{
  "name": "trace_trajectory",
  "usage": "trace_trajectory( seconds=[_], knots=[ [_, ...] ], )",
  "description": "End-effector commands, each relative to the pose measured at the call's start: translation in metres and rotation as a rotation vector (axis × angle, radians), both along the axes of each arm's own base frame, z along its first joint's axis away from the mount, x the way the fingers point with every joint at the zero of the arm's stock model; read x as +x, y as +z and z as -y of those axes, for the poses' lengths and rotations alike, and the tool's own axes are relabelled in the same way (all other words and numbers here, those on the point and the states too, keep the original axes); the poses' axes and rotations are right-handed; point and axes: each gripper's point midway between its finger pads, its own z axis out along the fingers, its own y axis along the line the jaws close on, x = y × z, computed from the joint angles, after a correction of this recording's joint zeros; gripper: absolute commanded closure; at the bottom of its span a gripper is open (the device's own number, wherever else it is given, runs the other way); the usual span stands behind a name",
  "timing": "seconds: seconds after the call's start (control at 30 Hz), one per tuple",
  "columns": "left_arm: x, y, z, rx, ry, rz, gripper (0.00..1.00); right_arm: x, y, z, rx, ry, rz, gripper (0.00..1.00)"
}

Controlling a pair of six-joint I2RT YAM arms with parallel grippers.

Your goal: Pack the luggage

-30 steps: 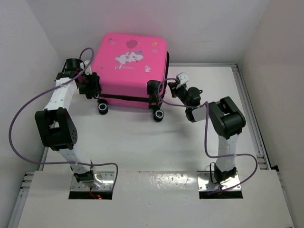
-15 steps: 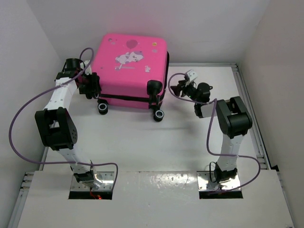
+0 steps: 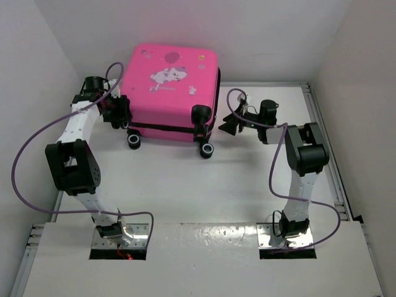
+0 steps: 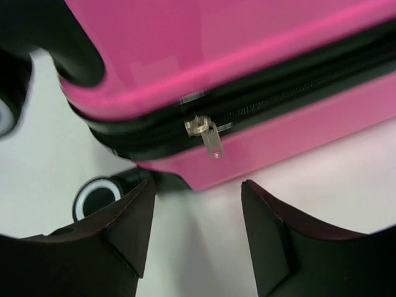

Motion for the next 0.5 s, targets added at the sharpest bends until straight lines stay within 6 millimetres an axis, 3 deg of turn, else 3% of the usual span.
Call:
trace_trajectory(
  seconds=[0.0, 0.13, 0.27, 0.47],
  knots=[
    [-0.001, -0.072, -0.041, 0.14, 0.014, -0.126, 1.0, 0.007, 0.005, -0.012, 0.021, 0.1, 0.093, 0.42],
    [0.009, -0.073, -0.048, 0.142, 0.024, -0.119, 1.0, 0.022, 0.0, -0.022, 0.014, 0.101, 0.165, 0.34],
    [0.014, -0.074, -0.054, 0.175, 0.018, -0.119, 1.0, 0.034, -0.001, -0.024, 0.019, 0.084, 0.226, 0.32],
    [0.024, -0.078, -0.071, 0.214, 0.02, -0.119, 1.0, 0.039, 0.014, -0.03, 0.054, 0.125, 0.296, 0.31]
  ],
)
